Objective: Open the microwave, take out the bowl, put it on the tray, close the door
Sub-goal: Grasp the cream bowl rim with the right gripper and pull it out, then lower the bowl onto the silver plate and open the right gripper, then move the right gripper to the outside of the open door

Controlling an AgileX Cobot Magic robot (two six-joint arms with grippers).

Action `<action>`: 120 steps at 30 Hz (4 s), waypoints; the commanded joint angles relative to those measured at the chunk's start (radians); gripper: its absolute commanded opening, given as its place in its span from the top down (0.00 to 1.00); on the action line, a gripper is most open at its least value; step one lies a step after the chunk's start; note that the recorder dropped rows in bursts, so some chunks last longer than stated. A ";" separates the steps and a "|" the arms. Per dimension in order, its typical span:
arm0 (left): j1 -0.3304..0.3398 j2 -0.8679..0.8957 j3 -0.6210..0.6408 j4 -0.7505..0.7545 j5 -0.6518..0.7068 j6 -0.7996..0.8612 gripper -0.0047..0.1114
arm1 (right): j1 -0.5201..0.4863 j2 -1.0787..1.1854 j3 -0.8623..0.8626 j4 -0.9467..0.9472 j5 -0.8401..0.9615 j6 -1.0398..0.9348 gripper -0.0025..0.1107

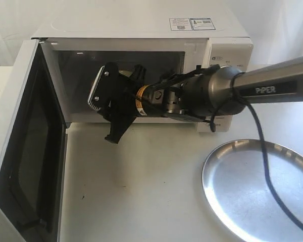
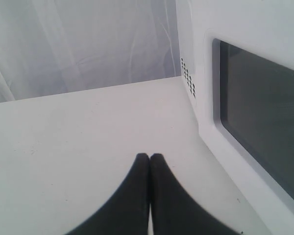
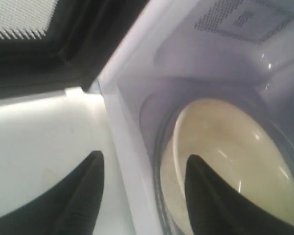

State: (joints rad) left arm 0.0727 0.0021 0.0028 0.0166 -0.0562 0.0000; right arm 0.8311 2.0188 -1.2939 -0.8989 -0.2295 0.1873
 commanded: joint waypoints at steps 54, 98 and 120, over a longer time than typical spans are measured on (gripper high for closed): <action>-0.003 -0.002 -0.003 -0.008 -0.004 0.000 0.96 | 0.242 -0.653 0.734 0.015 0.710 0.631 0.98; -0.003 -0.002 -0.003 -0.008 -0.004 0.000 0.96 | 0.180 -0.555 0.969 -0.784 0.835 1.617 0.98; -0.003 -0.002 -0.003 -0.008 -0.004 0.000 0.96 | 0.344 -1.151 0.966 -0.774 0.591 1.577 0.98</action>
State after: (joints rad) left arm 0.0727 0.0021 0.0028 0.0166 -0.0562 0.0000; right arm 1.1670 0.9622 -0.3284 -1.6752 0.4211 1.8147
